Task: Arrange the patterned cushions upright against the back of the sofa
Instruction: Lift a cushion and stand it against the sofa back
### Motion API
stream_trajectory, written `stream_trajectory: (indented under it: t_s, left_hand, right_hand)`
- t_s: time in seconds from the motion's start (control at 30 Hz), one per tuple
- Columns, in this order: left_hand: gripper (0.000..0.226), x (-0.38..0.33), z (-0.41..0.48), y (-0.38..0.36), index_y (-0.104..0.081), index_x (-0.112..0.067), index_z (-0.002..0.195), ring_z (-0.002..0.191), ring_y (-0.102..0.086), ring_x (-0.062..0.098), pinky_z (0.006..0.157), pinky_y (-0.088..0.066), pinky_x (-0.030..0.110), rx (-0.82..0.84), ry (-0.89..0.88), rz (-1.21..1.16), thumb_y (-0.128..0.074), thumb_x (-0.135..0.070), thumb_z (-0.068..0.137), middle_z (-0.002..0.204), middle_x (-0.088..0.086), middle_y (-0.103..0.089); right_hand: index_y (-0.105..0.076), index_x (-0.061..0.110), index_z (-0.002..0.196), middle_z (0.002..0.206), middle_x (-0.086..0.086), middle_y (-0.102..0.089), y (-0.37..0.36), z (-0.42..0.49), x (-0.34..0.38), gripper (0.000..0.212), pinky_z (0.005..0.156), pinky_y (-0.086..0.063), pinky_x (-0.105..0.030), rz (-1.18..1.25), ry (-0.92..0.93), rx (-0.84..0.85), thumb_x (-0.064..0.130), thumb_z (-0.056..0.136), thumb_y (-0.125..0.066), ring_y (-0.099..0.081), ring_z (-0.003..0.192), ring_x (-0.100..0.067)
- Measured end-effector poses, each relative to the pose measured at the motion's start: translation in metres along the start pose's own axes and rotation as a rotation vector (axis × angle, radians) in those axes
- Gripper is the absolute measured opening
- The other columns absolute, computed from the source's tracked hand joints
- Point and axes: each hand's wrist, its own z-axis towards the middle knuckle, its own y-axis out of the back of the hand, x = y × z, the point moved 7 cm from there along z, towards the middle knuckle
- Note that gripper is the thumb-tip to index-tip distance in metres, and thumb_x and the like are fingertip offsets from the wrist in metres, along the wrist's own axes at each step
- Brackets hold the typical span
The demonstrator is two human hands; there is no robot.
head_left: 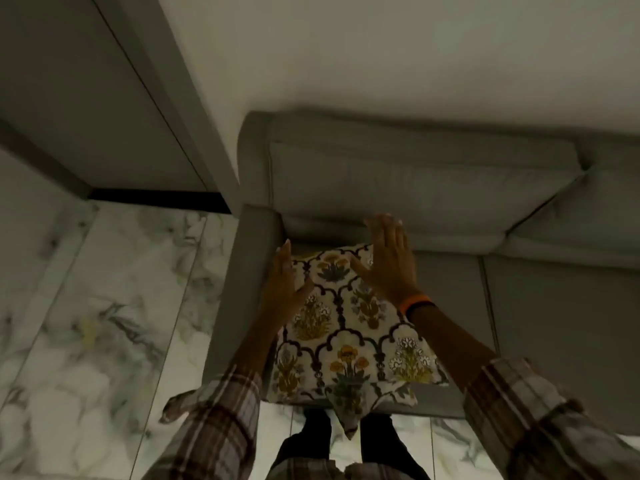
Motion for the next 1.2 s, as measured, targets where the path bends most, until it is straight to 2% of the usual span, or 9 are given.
stream_trajectory:
  t_s: [0.27,0.4,0.5,0.6,0.77,0.87,0.97,1.13,1.2]
  left_hand:
    - [0.121,0.085,-0.011,-0.067,-0.002,-0.030,0.156,0.149,-0.022,0.032,0.120,-0.025,0.054,0.069,0.535,-0.341,-0.050,-0.089,0.062,0.165,0.007,-0.013]
    - [0.115,0.093,-0.017,-0.078,-0.011,-0.028,0.156,0.143,-0.033,0.041,0.114,-0.034,0.058,0.023,0.823,-0.465,-0.069,-0.072,0.067,0.161,0.015,-0.025]
    - [0.107,0.050,-0.011,-0.067,-0.023,-0.028,0.153,0.141,-0.038,0.036,0.115,-0.035,0.055,-0.016,0.712,-0.438,-0.077,-0.062,0.068,0.156,0.010,-0.037]
    - [0.105,-0.020,-0.007,-0.065,-0.030,-0.024,0.150,0.139,-0.041,0.028,0.117,-0.036,0.049,-0.120,0.485,-0.486,-0.080,-0.057,0.065,0.154,0.007,-0.041]
    - [0.110,-0.125,0.020,-0.128,-0.035,-0.019,0.147,0.135,-0.048,0.027,0.112,-0.041,0.042,-0.045,0.420,-0.598,-0.088,-0.054,0.057,0.149,0.008,-0.047]
    - [0.120,-0.186,0.050,-0.186,-0.038,-0.016,0.145,0.132,-0.052,0.022,0.108,-0.047,0.044,0.036,0.316,-0.671,-0.090,-0.056,0.044,0.145,0.006,-0.052]
    - [0.115,-0.232,0.074,-0.247,-0.031,-0.016,0.146,0.129,-0.047,0.016,0.108,-0.043,0.038,0.116,0.272,-0.607,-0.095,-0.035,0.052,0.141,0.000,-0.047]
    - [0.110,-0.265,0.120,-0.365,-0.026,-0.011,0.148,0.139,-0.037,0.017,0.117,-0.033,0.036,0.187,0.177,-0.531,-0.092,-0.019,0.059,0.148,0.000,-0.039]
    - [0.110,-0.261,0.134,-0.411,-0.025,-0.008,0.149,0.143,-0.035,0.020,0.117,-0.033,0.024,0.213,0.197,-0.480,-0.091,-0.021,0.062,0.153,0.005,-0.037]
  right_hand:
    - [-0.031,0.012,0.160,0.167,-0.017,-0.028,-0.097,-0.068,-0.094,0.095,0.123,-0.032,-0.057,0.326,-0.591,0.310,0.065,0.090,-0.066,-0.028,0.153,-0.038]
    - [-0.038,0.014,0.153,0.144,-0.010,-0.058,-0.122,-0.084,-0.124,0.104,0.110,-0.049,-0.049,0.707,-0.952,0.334,0.075,0.076,-0.074,-0.058,0.133,-0.036]
    - [-0.057,0.007,0.141,0.131,-0.008,-0.069,-0.107,-0.087,-0.146,0.109,0.098,-0.060,-0.048,0.969,-1.105,0.321,0.073,0.060,-0.087,-0.071,0.114,-0.032]
    - [-0.071,0.014,0.128,0.119,-0.011,-0.079,-0.061,-0.087,-0.170,0.081,0.085,-0.066,-0.045,1.100,-0.984,0.160,0.061,0.065,-0.090,-0.079,0.101,-0.028]
    - [-0.067,0.028,0.131,0.123,0.001,-0.079,0.036,-0.091,-0.241,0.050,0.087,-0.065,-0.041,1.203,-0.800,-0.070,0.034,0.085,-0.085,-0.077,0.111,-0.021]
    - [-0.048,0.027,0.147,0.130,0.006,-0.071,0.072,-0.095,-0.318,0.071,0.086,-0.065,-0.032,1.144,-0.764,-0.136,0.022,0.085,-0.083,-0.073,0.115,-0.015]
    - [-0.031,0.018,0.156,0.137,0.008,-0.061,0.088,-0.093,-0.399,0.087,0.086,-0.064,-0.025,1.061,-0.732,-0.170,0.005,0.086,-0.081,-0.068,0.117,-0.003]
    - [-0.032,0.007,0.154,0.152,-0.013,-0.053,0.064,-0.080,-0.529,0.103,0.104,-0.058,-0.043,0.921,-0.730,-0.180,-0.001,0.071,-0.093,-0.061,0.135,-0.023]
    - [-0.029,0.004,0.153,0.153,-0.018,-0.051,0.040,-0.074,-0.573,0.112,0.109,-0.054,-0.053,0.916,-0.720,-0.172,0.005,0.065,-0.098,-0.058,0.138,-0.030]
